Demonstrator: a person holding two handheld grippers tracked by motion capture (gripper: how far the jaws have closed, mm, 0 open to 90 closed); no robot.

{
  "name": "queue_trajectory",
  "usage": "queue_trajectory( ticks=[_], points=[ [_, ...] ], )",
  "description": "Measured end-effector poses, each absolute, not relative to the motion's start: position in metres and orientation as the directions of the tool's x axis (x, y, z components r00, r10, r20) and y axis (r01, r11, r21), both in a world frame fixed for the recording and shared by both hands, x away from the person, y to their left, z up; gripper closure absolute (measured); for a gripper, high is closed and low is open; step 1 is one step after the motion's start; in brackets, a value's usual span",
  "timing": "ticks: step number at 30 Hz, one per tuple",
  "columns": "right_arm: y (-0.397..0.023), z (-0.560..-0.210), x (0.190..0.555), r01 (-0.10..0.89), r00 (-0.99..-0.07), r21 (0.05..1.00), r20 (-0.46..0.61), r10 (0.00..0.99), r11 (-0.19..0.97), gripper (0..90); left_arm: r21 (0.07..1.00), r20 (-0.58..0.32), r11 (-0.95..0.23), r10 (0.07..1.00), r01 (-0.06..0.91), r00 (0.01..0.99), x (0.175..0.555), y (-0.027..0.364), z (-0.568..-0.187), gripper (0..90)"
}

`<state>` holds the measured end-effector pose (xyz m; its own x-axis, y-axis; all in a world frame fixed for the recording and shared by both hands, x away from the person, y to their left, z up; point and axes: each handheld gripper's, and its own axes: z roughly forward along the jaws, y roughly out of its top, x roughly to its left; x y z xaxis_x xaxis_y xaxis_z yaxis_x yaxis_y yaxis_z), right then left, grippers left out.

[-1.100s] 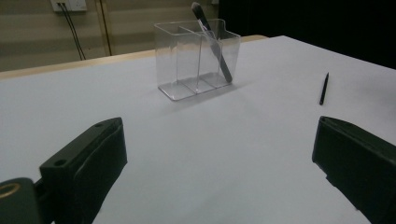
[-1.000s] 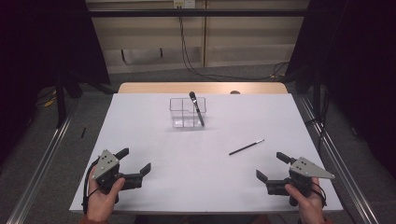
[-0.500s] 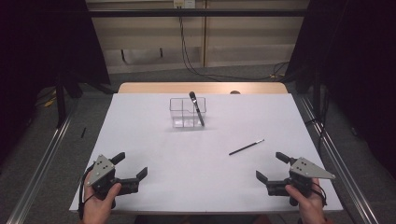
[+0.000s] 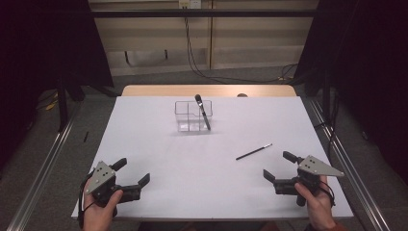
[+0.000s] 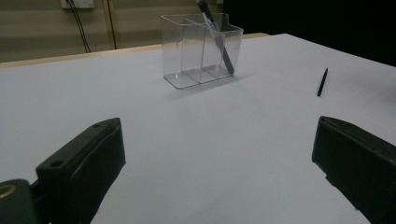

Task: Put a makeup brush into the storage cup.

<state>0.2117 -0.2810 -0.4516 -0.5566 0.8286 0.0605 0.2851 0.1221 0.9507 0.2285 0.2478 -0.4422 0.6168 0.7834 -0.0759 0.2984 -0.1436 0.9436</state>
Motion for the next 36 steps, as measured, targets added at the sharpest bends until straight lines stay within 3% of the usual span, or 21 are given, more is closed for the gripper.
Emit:
queue_trajectory(
  ticks=[36],
  points=[
    [-0.285, -0.428, 0.300, 0.302, -0.583, 0.935, 0.028, 0.812, 0.184, 3.0, 0.944, -0.088, -0.127, 0.791, 0.304, 0.605, 0.233, 0.254, -0.442, 3.3]
  ],
)
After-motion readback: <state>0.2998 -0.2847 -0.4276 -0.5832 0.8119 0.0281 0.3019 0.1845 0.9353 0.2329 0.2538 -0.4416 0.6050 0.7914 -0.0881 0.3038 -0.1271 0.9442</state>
